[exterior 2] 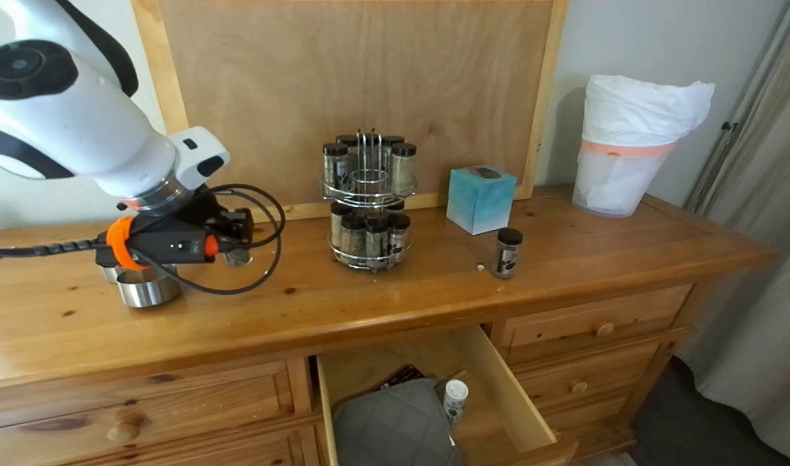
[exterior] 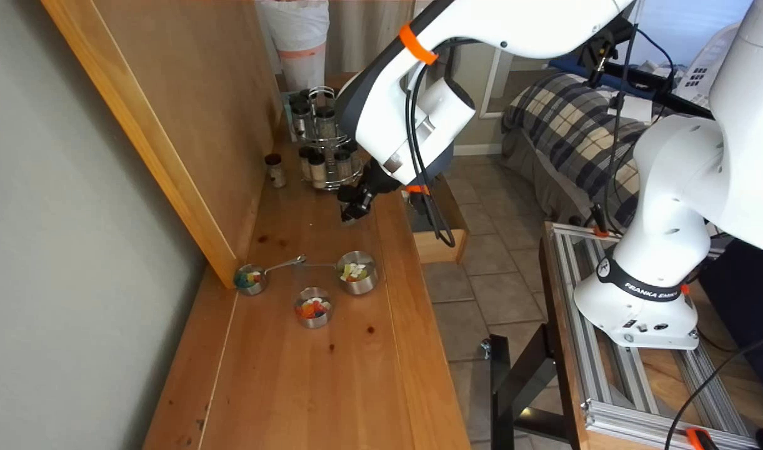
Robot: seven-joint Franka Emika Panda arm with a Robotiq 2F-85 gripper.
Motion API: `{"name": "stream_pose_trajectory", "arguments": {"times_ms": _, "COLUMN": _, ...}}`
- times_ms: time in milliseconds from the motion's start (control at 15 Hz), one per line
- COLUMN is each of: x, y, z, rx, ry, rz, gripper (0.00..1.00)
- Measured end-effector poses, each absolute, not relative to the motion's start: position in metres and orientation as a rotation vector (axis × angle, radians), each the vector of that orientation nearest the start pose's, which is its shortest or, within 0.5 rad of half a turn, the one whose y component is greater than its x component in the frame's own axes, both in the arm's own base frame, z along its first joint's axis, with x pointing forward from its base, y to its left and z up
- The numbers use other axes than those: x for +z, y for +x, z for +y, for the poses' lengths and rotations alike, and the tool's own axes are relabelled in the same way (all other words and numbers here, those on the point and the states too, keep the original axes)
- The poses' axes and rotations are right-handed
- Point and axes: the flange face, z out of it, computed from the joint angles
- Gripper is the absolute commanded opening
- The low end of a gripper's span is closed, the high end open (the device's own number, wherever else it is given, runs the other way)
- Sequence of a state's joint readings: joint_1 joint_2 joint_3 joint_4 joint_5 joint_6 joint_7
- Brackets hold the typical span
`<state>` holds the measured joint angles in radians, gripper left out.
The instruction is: Put the left spice bottle on the spice rack
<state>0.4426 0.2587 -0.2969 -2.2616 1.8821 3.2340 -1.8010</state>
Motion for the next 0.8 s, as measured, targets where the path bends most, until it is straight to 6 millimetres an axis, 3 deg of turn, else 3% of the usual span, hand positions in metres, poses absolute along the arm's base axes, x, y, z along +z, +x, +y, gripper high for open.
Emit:
{"name": "stream_pose_trajectory", "arguments": {"times_ms": 267, "x": 0.298, "y": 0.476, "z": -0.031, "rx": -1.034, "ry": -3.058, "rz": -0.006, "gripper": 0.23}}
{"name": "stream_pose_trajectory", "arguments": {"times_ms": 600, "x": 0.297, "y": 0.444, "z": -0.053, "rx": -0.983, "ry": -2.980, "rz": -0.002, "gripper": 0.23}}
{"name": "stream_pose_trajectory", "arguments": {"times_ms": 800, "x": 0.303, "y": 0.441, "z": -0.073, "rx": -0.959, "ry": -2.956, "rz": -0.009, "gripper": 0.23}}
